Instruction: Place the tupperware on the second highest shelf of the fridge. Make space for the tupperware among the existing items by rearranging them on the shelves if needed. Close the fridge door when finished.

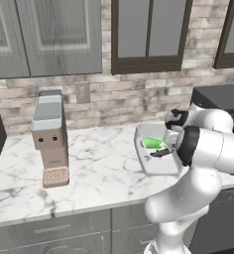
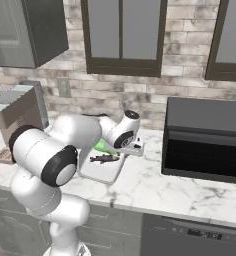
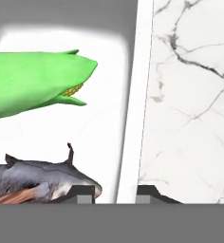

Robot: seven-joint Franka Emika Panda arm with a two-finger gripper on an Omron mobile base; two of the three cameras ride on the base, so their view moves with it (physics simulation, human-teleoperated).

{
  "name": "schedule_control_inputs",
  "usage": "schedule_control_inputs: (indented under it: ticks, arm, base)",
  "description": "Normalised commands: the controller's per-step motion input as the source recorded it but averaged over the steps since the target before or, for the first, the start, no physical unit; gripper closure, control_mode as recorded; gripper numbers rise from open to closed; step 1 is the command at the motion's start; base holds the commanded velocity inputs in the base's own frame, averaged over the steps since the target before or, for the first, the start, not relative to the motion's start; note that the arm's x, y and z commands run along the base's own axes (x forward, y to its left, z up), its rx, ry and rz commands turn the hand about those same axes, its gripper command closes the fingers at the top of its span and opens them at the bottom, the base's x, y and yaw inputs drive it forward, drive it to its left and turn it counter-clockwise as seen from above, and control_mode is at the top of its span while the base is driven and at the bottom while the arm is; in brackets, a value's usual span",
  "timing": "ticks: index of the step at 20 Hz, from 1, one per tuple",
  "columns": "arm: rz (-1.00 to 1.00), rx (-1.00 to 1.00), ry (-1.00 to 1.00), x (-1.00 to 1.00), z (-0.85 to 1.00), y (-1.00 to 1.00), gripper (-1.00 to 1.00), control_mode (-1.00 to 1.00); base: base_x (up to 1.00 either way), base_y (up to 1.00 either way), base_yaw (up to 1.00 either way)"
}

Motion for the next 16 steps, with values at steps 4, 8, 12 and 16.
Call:
schedule_control_inputs:
  ticks: [4, 8, 12, 16]
  arm:
    - [-0.01, 0.0, -0.07, -0.68, 0.72, 0.04, 1.0, -1.0]
    - [0.0, 0.0, -0.07, -0.6, 1.0, 0.16, 1.0, -1.0]
    - [-0.03, 0.0, -0.01, -0.49, 1.0, 0.31, 1.0, -1.0]
    - [-0.09, 0.0, 0.0, -0.4, 1.0, 0.32, 1.0, -1.0]
  base:
    - [0.0, 0.0, 0.0]
    - [0.0, 0.0, 0.0]
    - [0.0, 0.0, 0.0]
    - [0.0, 0.0, 0.0]
